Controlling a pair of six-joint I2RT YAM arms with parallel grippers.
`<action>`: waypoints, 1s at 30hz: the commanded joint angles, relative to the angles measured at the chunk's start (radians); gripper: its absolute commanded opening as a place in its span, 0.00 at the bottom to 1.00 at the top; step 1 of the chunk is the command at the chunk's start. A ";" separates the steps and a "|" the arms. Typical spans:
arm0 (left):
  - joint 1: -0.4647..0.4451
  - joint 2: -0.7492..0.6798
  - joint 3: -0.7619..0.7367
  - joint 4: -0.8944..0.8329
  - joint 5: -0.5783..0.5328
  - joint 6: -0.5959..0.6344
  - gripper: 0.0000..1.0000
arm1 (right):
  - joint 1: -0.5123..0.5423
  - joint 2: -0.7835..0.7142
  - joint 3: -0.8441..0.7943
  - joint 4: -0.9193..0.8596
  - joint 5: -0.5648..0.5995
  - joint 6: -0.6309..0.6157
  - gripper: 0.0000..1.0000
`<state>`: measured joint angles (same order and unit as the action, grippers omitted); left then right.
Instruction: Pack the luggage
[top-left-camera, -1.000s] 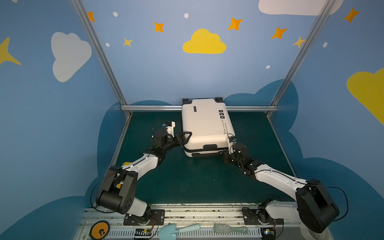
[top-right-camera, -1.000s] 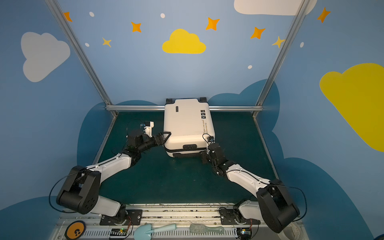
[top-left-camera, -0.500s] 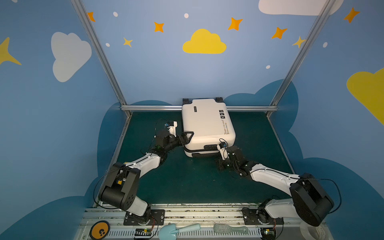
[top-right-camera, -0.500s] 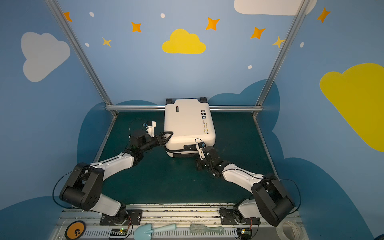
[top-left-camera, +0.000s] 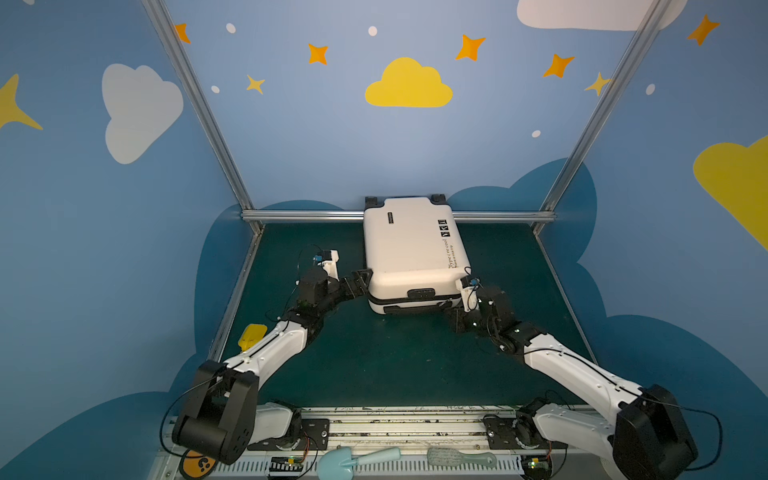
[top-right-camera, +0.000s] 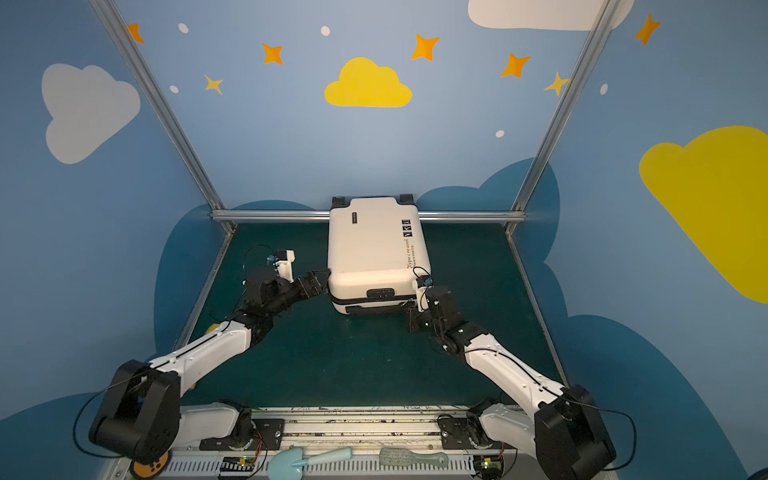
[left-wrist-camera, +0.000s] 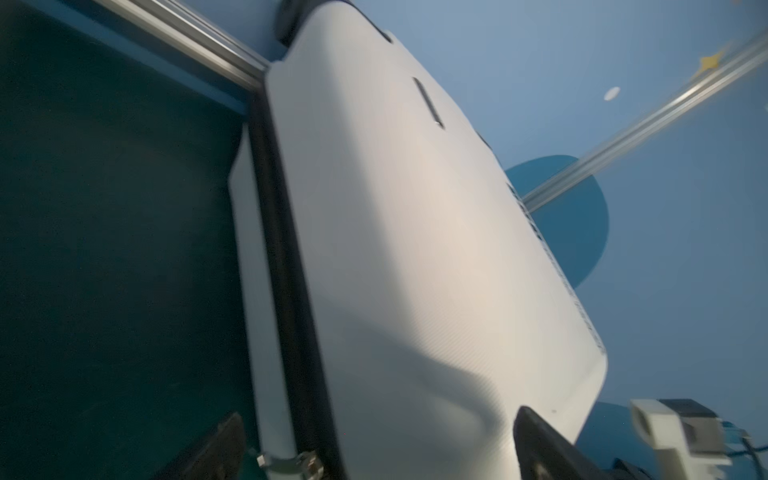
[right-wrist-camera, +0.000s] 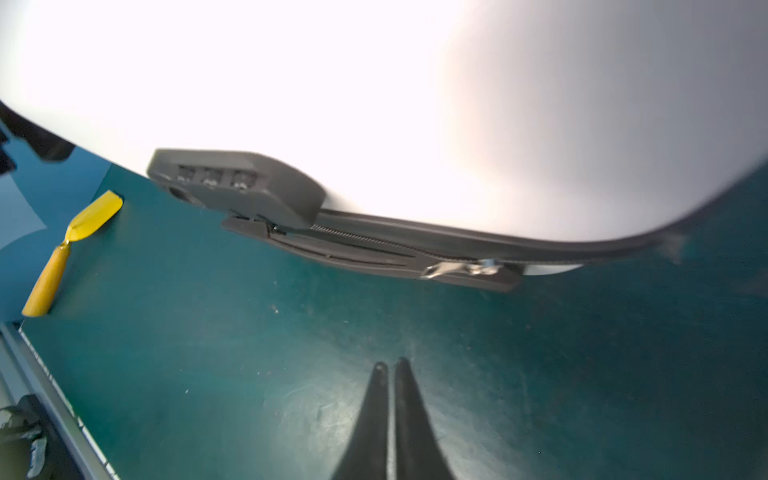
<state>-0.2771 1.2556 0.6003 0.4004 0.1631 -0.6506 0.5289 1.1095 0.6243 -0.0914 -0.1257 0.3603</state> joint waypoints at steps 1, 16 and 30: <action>0.000 -0.059 -0.081 -0.052 -0.150 0.087 1.00 | -0.029 -0.054 0.028 -0.048 -0.002 0.007 0.27; -0.054 -0.022 -0.174 0.040 -0.040 0.508 1.00 | -0.123 -0.069 0.043 -0.016 0.006 0.100 0.44; -0.133 0.070 -0.027 0.097 0.165 0.601 1.00 | -0.197 0.030 0.125 -0.007 -0.046 0.091 0.46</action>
<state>-0.3904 1.2976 0.5385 0.4786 0.2871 -0.0811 0.3401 1.1137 0.7174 -0.1200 -0.1432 0.4496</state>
